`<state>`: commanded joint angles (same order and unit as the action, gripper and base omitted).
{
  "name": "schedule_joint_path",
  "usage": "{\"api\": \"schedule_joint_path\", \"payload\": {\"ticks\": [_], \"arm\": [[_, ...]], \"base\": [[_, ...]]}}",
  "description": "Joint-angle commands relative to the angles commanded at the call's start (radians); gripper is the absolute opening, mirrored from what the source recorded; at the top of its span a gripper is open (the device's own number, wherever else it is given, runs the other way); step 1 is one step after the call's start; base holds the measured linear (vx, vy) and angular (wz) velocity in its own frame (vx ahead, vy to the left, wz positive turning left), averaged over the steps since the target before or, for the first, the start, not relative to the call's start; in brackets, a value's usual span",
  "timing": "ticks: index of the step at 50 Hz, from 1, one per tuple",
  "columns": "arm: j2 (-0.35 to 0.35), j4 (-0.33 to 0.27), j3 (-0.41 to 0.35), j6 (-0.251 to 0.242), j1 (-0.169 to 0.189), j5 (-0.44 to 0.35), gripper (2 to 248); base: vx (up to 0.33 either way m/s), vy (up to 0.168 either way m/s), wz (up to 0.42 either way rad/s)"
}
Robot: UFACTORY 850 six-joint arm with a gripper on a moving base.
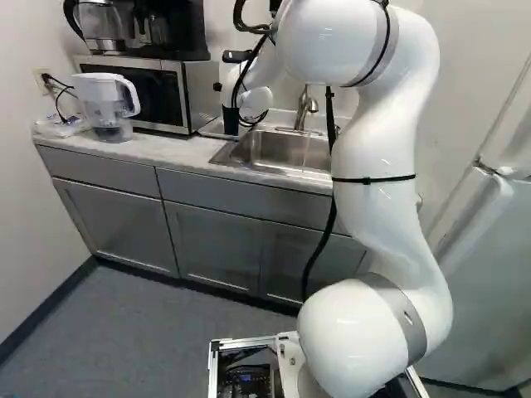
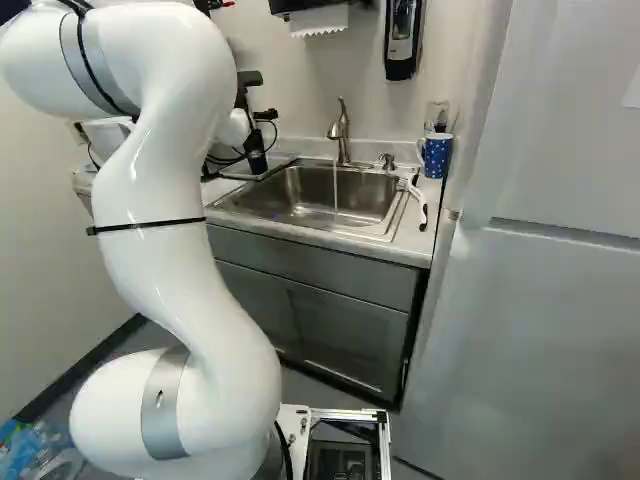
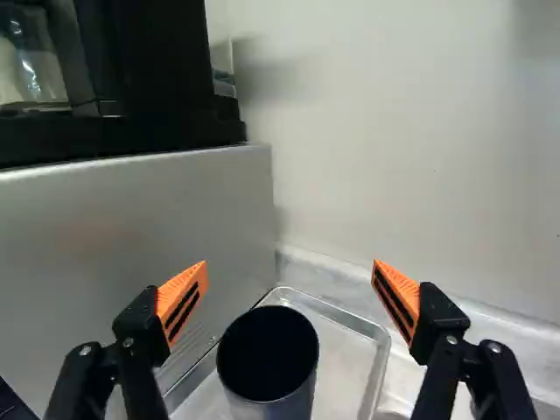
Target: Rinse the cup and place it in the tray
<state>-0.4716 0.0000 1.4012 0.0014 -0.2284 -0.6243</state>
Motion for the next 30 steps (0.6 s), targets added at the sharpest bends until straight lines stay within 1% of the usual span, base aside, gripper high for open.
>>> {"api": "schedule_joint_path", "payload": {"ticks": [11, 30], "arm": [[0.028, 0.0, -0.012, 0.0, 0.007, 0.038, 247], [0.097, 0.0, -0.055, 0.0, 0.03, 0.097, 247]], "base": [[0.0, 0.0, 0.0], [0.0, 0.0, 0.0]]}}
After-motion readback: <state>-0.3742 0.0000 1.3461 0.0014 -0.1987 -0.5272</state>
